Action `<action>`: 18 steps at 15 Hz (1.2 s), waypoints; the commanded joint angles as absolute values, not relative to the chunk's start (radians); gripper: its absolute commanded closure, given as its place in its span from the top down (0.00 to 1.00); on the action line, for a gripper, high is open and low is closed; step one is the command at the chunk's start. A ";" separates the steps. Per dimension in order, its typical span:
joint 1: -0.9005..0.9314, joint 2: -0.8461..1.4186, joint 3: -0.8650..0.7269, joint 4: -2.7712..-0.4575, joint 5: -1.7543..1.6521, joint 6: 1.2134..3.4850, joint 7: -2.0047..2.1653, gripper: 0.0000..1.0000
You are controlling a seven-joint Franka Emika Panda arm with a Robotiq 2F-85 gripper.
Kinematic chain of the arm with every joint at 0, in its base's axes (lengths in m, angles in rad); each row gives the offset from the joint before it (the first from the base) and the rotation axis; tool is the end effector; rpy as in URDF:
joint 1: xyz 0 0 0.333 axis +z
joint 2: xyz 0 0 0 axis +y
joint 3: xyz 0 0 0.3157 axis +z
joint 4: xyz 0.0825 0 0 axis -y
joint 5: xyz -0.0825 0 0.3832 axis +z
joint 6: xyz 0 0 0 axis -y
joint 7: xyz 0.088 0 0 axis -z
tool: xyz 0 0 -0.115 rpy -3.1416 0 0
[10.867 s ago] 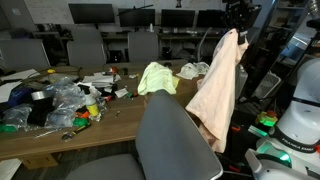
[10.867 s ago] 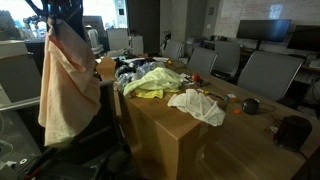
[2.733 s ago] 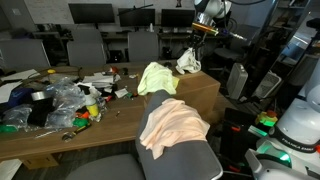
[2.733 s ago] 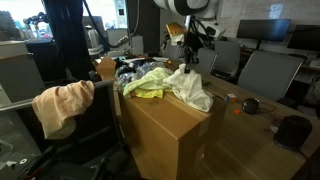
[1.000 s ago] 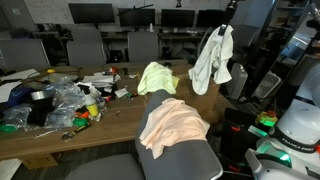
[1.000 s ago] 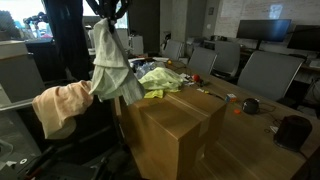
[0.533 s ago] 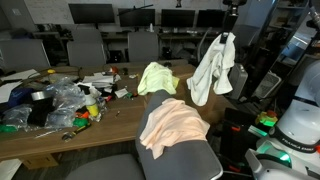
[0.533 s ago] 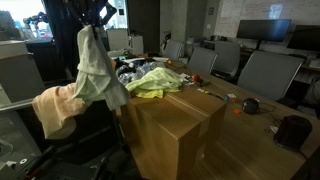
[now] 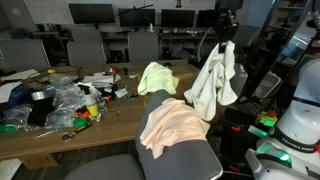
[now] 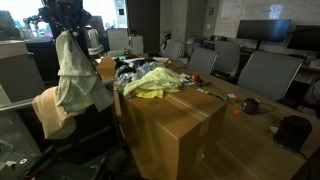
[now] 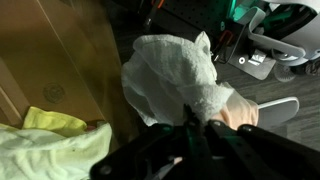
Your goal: Move all the clothes from the box to the backrest of the chair
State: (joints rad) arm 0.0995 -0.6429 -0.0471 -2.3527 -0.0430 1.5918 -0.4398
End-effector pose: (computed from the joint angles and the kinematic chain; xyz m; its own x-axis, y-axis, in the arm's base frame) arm 0.3417 0.0104 0.5389 0.8677 0.4841 -0.1131 0.4831 -0.8748 -0.0373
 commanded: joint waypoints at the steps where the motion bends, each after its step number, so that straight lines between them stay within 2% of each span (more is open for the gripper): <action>1: 0.148 -0.563 0.002 -2.295 -0.075 1.563 -0.443 0.01; 9: 0.211 -0.443 0.107 -2.236 -0.069 1.618 -0.390 0.01; 18: 0.229 -0.368 0.124 -2.206 0.189 1.861 -0.245 0.01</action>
State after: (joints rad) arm 0.2245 -0.3917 0.1192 -2.2202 0.1303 1.8106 -0.2936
